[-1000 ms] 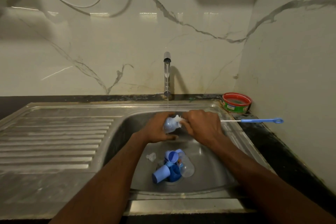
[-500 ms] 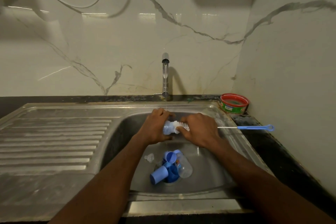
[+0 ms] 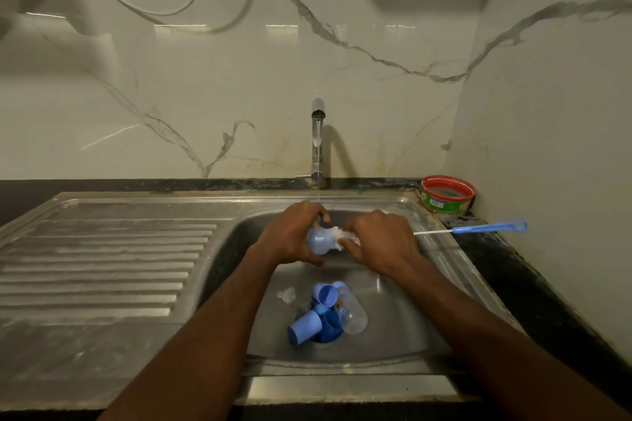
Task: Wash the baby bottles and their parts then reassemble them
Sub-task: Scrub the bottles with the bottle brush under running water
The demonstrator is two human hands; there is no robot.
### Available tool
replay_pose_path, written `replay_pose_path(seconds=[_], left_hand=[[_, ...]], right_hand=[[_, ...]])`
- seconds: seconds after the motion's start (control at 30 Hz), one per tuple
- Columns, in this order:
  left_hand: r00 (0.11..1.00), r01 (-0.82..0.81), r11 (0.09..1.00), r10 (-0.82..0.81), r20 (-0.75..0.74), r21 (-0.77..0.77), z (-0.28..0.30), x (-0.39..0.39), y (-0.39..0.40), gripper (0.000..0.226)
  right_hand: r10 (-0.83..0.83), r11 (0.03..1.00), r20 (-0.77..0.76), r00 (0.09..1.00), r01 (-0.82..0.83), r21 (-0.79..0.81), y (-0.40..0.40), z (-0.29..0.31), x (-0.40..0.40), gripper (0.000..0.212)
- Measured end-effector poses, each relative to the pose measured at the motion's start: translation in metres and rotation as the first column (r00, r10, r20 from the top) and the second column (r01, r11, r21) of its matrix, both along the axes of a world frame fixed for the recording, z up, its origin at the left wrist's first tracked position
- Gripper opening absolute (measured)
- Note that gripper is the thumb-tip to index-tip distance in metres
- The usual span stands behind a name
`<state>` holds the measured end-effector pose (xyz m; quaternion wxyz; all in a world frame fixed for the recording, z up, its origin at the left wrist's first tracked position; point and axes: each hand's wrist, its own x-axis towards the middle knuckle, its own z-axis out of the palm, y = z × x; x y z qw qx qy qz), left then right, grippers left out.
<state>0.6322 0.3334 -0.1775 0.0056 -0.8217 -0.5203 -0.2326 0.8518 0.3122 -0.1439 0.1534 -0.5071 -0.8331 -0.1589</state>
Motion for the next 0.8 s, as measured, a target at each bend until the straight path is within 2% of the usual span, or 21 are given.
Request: replay_pose_path(seconds=[0.07, 0.1, 0.2, 0.27, 0.37, 0.43, 0.5, 0.57, 0.6, 0.67, 0.73, 0.8], left_hand=[[0.999, -0.034, 0.999, 0.034, -0.023, -0.002, -0.006, 0.003, -0.001, 0.085], [1.0, -0.014, 0.999, 0.015, 0.011, -0.03, -0.01, 0.004, 0.001, 0.09], [0.983, 0.09, 0.986, -0.066, 0.17, -0.137, -0.013, 0.01, 0.0, 0.092], [0.987, 0.087, 0.983, -0.063, 0.148, -0.162, -0.009, 0.016, -0.002, 0.083], [0.997, 0.015, 0.999, -0.012, 0.079, -0.035, -0.001, 0.016, 0.002, 0.064], [0.999, -0.022, 0.996, 0.017, 0.051, 0.088, 0.004, 0.011, 0.006, 0.06], [0.997, -0.073, 0.982, 0.072, 0.014, 0.172, 0.004, 0.007, 0.009, 0.068], [0.991, -0.126, 0.973, 0.132, -0.017, 0.194, -0.002, 0.005, 0.011, 0.082], [0.993, -0.113, 0.979, 0.114, 0.003, 0.169, -0.006, 0.005, 0.011, 0.09], [0.993, -0.009, 1.0, 0.007, 0.121, 0.015, -0.012, 0.007, 0.008, 0.099], [0.979, 0.074, 0.984, -0.042, 0.199, -0.159, -0.013, 0.014, 0.003, 0.087], [0.986, 0.08, 0.986, -0.057, 0.16, -0.143, -0.01, 0.016, 0.004, 0.066]], right_hand=[[0.061, 0.997, 0.065, 0.996, -0.064, 0.045, -0.003, 0.002, -0.001, 0.035], [0.051, 0.996, 0.069, 0.996, -0.056, 0.063, -0.003, 0.002, -0.001, 0.036], [-0.055, 0.998, -0.033, 0.998, 0.056, 0.031, 0.004, 0.002, 0.0, 0.037], [-0.142, 0.99, -0.098, 0.985, 0.144, 0.007, 0.011, 0.002, 0.001, 0.036], [-0.207, 0.977, -0.151, 0.967, 0.211, 0.011, 0.013, 0.0, 0.003, 0.037], [-0.161, 0.987, -0.139, 0.977, 0.161, -0.01, 0.01, 0.0, 0.002, 0.039], [-0.073, 0.997, -0.097, 0.993, 0.073, -0.005, 0.003, 0.002, -0.001, 0.038], [-0.004, 1.0, -0.053, 0.999, 0.005, 0.023, -0.004, 0.005, -0.005, 0.035], [0.006, 0.999, -0.041, 0.999, -0.005, 0.036, -0.005, 0.005, -0.007, 0.034], [-0.027, 0.999, -0.044, 0.999, 0.029, 0.042, -0.004, 0.006, -0.008, 0.032], [-0.109, 0.993, -0.09, 0.99, 0.111, 0.025, 0.0, 0.008, -0.004, 0.035], [-0.169, 0.985, -0.151, 0.974, 0.173, 0.018, 0.005, 0.005, 0.001, 0.038]])
